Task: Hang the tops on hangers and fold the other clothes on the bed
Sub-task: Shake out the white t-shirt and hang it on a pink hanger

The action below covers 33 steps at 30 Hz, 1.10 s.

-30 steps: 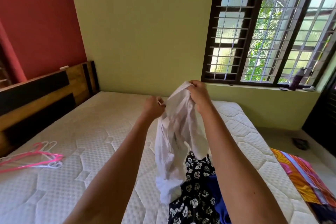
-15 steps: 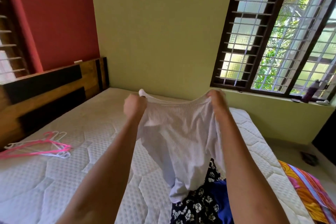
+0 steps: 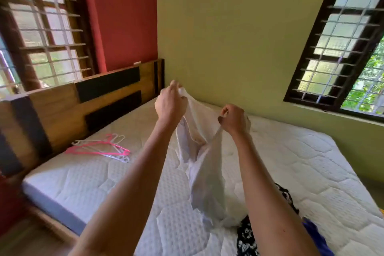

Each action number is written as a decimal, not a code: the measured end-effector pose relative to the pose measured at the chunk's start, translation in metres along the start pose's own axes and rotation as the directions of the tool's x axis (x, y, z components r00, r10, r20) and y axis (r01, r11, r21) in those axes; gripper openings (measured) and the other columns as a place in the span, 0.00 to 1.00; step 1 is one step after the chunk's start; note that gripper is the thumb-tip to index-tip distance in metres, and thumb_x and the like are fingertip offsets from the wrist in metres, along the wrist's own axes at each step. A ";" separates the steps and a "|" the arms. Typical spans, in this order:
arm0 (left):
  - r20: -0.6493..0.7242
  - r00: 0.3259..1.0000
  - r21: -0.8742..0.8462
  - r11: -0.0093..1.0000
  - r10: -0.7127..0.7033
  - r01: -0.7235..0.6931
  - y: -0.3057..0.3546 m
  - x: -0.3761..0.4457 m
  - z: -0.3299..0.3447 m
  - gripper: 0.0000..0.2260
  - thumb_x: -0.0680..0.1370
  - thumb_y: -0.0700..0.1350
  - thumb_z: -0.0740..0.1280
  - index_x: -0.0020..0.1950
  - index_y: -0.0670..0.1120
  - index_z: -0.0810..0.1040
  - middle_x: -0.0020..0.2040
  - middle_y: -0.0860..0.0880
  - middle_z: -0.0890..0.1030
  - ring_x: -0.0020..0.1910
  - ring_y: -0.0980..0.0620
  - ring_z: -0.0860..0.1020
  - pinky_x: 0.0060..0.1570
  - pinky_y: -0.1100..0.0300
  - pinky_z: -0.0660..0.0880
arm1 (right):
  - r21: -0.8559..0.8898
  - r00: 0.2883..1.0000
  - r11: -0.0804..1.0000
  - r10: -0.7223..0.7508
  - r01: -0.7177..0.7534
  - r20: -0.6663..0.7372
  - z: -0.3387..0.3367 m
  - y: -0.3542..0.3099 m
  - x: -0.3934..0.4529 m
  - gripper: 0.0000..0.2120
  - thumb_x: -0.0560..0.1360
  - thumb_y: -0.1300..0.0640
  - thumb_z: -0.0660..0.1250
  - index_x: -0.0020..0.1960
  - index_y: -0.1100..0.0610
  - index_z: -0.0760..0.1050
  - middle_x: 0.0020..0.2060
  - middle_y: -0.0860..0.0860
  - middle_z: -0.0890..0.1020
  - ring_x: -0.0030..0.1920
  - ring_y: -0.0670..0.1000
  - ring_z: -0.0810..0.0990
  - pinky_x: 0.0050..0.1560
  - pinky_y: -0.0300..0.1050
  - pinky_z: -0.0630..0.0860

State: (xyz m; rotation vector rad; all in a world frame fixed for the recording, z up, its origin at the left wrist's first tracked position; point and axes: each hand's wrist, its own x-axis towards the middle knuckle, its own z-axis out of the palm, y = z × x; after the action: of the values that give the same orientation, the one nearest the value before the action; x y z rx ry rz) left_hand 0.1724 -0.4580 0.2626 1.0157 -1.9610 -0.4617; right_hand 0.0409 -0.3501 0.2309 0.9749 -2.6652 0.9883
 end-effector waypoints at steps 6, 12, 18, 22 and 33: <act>-0.011 0.866 -0.363 0.809 -0.500 0.463 -0.107 0.023 -0.048 0.17 0.76 0.33 0.56 0.61 0.46 0.72 0.52 0.47 0.72 0.48 0.48 0.74 0.48 0.55 0.77 | 0.313 0.974 0.927 0.224 -0.205 -0.023 0.043 -0.024 0.009 0.13 0.72 0.63 0.63 0.53 0.55 0.79 0.54 0.55 0.82 0.57 0.57 0.78 0.51 0.44 0.72; -0.019 0.776 -0.374 0.724 -0.631 0.579 -0.153 0.030 -0.058 0.10 0.80 0.38 0.58 0.59 0.44 0.75 0.55 0.46 0.72 0.50 0.48 0.76 0.35 0.63 0.77 | 0.453 0.981 0.870 0.187 -0.194 0.061 0.070 -0.070 0.030 0.15 0.73 0.62 0.59 0.55 0.57 0.79 0.57 0.56 0.80 0.59 0.57 0.76 0.52 0.44 0.71; -0.169 0.680 -0.312 0.693 -0.714 0.650 -0.193 0.045 -0.078 0.11 0.79 0.39 0.61 0.60 0.45 0.74 0.60 0.44 0.71 0.49 0.48 0.74 0.43 0.58 0.79 | 0.614 0.982 0.767 0.130 -0.185 0.134 0.111 -0.108 0.040 0.16 0.68 0.60 0.58 0.51 0.58 0.80 0.53 0.54 0.82 0.56 0.55 0.77 0.46 0.39 0.67; -0.193 0.687 -0.151 0.713 -0.701 0.685 -0.234 0.048 -0.085 0.07 0.78 0.39 0.63 0.52 0.43 0.80 0.61 0.44 0.72 0.47 0.51 0.74 0.45 0.61 0.77 | 0.578 0.970 0.798 0.030 -0.169 0.242 0.153 -0.132 0.037 0.15 0.69 0.69 0.57 0.47 0.60 0.80 0.50 0.56 0.82 0.51 0.55 0.76 0.43 0.39 0.66; 0.222 0.358 0.083 0.383 -0.907 0.920 -0.409 0.056 -0.035 0.04 0.78 0.35 0.59 0.46 0.38 0.73 0.40 0.41 0.75 0.38 0.48 0.77 0.35 0.56 0.78 | 0.176 0.753 0.969 0.017 -0.175 0.658 0.343 -0.169 0.037 0.10 0.73 0.64 0.57 0.41 0.61 0.77 0.41 0.56 0.77 0.42 0.54 0.74 0.40 0.40 0.68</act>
State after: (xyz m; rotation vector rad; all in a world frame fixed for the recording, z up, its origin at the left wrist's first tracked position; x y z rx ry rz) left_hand 0.3810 -0.7463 0.0508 2.0938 -1.3230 -1.3038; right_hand 0.1478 -0.6810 0.0683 1.4789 -3.2394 1.1648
